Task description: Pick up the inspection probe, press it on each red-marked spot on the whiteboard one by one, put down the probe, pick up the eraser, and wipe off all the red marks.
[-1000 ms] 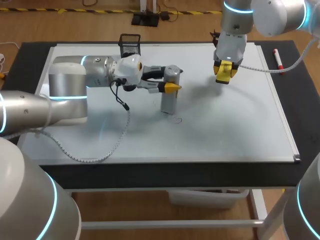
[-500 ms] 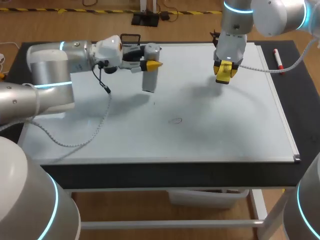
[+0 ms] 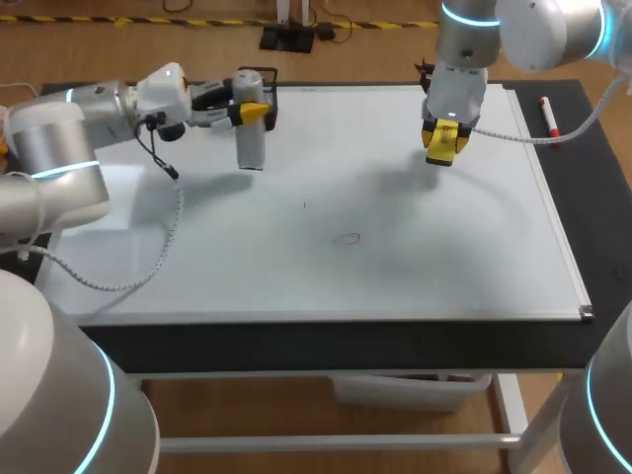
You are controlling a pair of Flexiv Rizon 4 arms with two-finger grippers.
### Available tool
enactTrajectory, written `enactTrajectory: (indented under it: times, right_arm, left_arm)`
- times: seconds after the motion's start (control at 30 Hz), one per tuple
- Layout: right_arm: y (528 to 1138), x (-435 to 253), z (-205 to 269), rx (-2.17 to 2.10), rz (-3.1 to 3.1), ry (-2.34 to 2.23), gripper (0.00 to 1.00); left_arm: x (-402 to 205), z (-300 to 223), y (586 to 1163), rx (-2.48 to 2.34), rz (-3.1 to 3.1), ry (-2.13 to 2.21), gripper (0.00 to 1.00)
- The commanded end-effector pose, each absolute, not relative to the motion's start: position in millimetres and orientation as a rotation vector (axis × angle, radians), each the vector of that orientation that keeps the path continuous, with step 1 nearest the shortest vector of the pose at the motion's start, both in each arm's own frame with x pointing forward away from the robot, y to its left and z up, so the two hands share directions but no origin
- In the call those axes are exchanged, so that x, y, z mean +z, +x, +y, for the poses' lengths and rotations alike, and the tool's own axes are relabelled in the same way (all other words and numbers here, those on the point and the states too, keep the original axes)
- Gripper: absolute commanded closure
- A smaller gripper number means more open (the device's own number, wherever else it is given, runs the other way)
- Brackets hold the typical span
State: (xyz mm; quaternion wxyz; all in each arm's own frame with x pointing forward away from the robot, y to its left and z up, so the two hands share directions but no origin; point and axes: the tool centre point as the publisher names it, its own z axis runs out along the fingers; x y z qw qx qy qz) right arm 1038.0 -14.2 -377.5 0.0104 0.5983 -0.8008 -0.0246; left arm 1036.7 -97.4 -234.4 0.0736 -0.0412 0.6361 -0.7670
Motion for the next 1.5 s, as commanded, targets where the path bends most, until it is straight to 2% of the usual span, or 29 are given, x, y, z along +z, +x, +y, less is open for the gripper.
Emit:
enactTrajectory:
  times: [0.03, 0.77, 1.1, 1.5]
  right_arm:
    - [1038.8, -376.5, -14.8, -0.072, -2.496, 1.868, 1.0]
    - [1038.8, -376.5, -14.8, -0.072, -2.496, 1.868, 1.0]
    - [1038.8, -376.5, -14.8, -0.072, -2.496, 1.868, 1.0]
    - [998.2, -377.4, 29.6, -0.043, -2.418, 1.997, 1.0]
  left_arm:
    - [-238.5, -81.6, 1043.1, -2.31, 1.914, -0.116, 1.0]
    - [-243.3, -22.8, 1057.0, -2.331, 1.852, -0.15, 1.0]
    - [-243.3, -22.8, 1057.0, -2.331, 1.852, -0.15, 1.0]
    - [-243.3, -22.8, 1057.0, -2.331, 1.852, -0.15, 1.0]
